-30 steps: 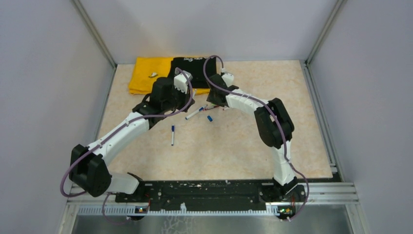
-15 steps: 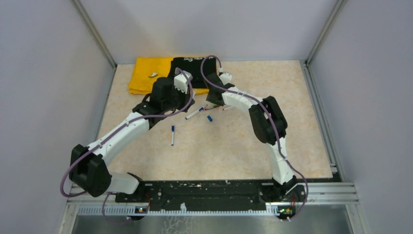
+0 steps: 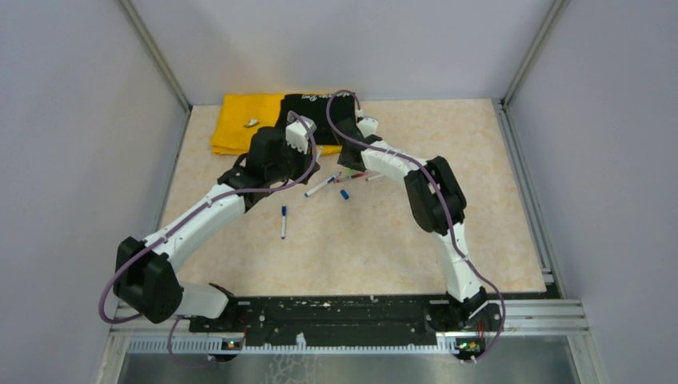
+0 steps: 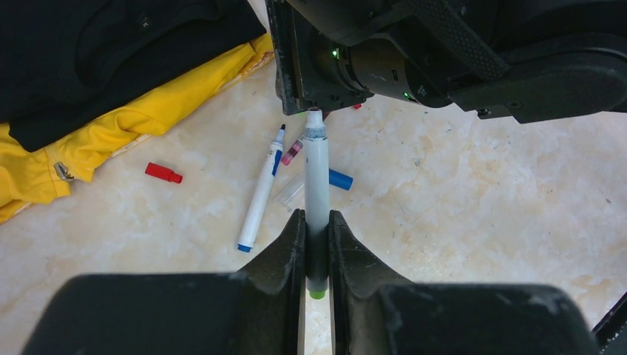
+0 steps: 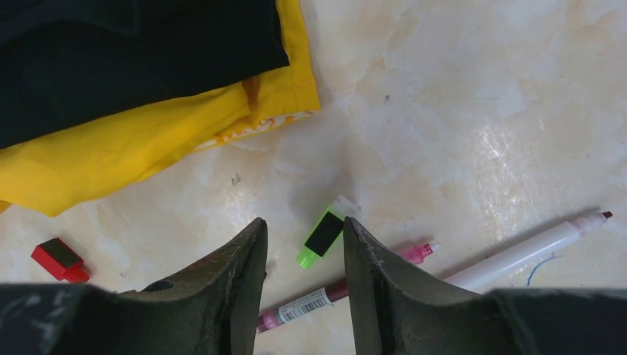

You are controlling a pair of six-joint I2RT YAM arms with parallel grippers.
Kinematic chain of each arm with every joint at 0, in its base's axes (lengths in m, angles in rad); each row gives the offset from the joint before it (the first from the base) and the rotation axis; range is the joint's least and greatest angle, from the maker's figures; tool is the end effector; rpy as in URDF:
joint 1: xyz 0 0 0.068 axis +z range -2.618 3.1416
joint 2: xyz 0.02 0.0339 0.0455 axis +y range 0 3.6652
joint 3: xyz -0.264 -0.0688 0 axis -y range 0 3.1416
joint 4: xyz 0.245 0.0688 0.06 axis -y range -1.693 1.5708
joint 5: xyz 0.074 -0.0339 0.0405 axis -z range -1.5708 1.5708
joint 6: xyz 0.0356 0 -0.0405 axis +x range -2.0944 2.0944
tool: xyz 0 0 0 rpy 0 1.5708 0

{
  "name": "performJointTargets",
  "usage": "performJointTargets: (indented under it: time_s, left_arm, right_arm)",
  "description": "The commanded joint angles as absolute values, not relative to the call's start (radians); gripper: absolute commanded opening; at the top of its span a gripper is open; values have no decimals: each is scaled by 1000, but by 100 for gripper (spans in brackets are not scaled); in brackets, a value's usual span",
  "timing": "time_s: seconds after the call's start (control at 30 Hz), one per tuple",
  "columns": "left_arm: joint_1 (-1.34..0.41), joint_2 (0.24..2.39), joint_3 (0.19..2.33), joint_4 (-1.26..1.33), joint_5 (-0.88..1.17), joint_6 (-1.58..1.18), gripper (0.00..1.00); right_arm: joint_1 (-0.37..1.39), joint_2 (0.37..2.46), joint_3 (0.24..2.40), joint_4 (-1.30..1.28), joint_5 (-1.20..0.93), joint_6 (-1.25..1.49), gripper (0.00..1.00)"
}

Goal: Insert the pens into the pen caps
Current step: Insert the pen cap onto the pen.

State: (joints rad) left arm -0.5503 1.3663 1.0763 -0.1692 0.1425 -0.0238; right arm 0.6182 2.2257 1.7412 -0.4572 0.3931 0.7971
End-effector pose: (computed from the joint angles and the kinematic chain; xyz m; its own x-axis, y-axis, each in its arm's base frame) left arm 0.2669 -0.1697 0.3110 -0.3926 0.2132 -0.8947 0.6170 0.7825 -0.0843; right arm 0.4059 0.2720 0.1754 -0.7120 0.3045 -0.6327 0.2256 0.9525 0.2045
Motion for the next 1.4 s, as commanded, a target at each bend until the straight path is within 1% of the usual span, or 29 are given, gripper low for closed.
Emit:
performJointTargets:
  time_s: [0.0, 0.33, 0.67, 0.83, 1.0, 1.13, 1.23, 1.37]
  left_arm:
    - [-557, 1344, 1087, -173, 144, 11, 0]
    - [-560, 1349, 1089, -173, 149, 13, 0]
    - [-559, 1348, 1090, -175, 149, 14, 0]
    - [-560, 1350, 1090, -175, 150, 14, 0]
    - [-560, 1346, 1088, -171, 166, 11, 0]
    - [-559, 1335, 1079, -157, 188, 9, 0]
    - [-560, 1321, 1065, -134, 217, 6, 0]
    - [-560, 1297, 1039, -88, 300, 2, 0]
  right_arm:
    - [614, 2261, 1805, -457, 416, 770, 41]
    - [614, 2286, 1815, -485, 420, 742, 38]
    - [614, 2288, 1818, -515, 436, 711, 24]
    - [614, 2243, 1783, -410, 375, 662, 17]
    - [613, 2133, 1719, -269, 293, 608, 8]
    - [612, 1994, 1589, -118, 269, 583, 1]
    - [612, 1876, 1467, 0, 271, 571, 0]
    - [612, 1705, 1254, 167, 265, 555, 0]
